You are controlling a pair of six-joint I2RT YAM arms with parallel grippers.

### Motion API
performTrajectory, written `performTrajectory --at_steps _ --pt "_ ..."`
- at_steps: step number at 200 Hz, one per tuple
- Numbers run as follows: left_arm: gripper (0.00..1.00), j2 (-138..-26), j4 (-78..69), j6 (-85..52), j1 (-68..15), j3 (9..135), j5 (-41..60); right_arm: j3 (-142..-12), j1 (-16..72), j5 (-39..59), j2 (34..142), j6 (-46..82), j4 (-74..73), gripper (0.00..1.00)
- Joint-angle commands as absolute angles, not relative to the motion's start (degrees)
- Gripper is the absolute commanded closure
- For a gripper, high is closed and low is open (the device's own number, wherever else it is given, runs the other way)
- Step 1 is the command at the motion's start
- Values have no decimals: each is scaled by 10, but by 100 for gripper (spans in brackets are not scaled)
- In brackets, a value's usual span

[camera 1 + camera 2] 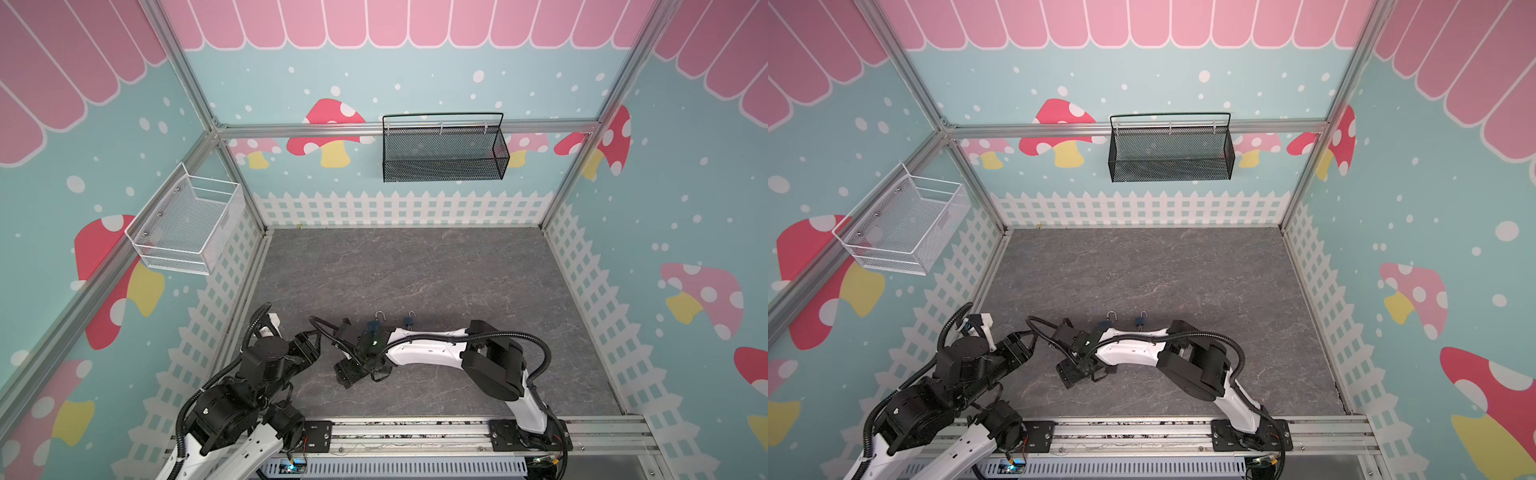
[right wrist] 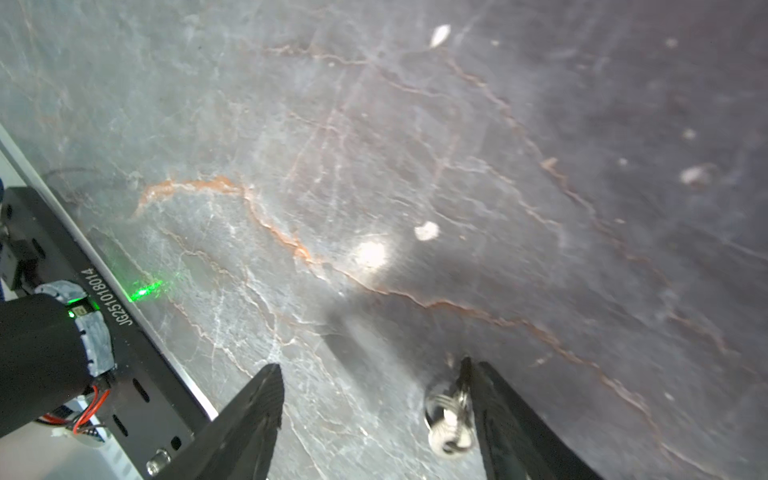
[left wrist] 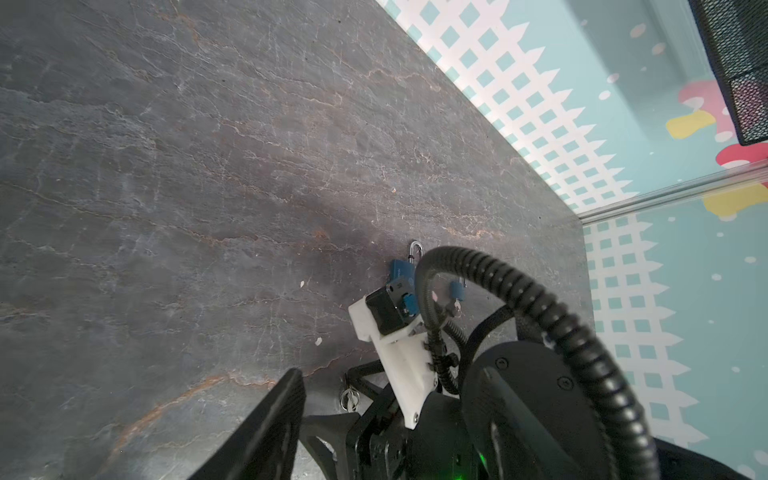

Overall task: Unlock with the key
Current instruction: 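Lower the right gripper over the silver key beside the black padlock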

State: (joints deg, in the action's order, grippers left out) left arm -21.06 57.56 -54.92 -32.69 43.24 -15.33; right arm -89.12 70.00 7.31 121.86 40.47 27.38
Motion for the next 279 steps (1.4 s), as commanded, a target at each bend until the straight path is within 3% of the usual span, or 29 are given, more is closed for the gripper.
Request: performTrajectory --at_steps 1,124,219,279 --pt "35 -204 598 -565 -323 449 -169 -925 705 53 1223 365 326 26" --pt "35 -168 608 -589 -323 447 -199 -939 707 -56 1230 439 401 30" --pt "35 -156 619 -612 -323 448 -198 -971 721 -116 1266 414 448 30" --pt "35 -170 616 -618 -323 452 -192 -945 722 -156 1222 381 486 30"
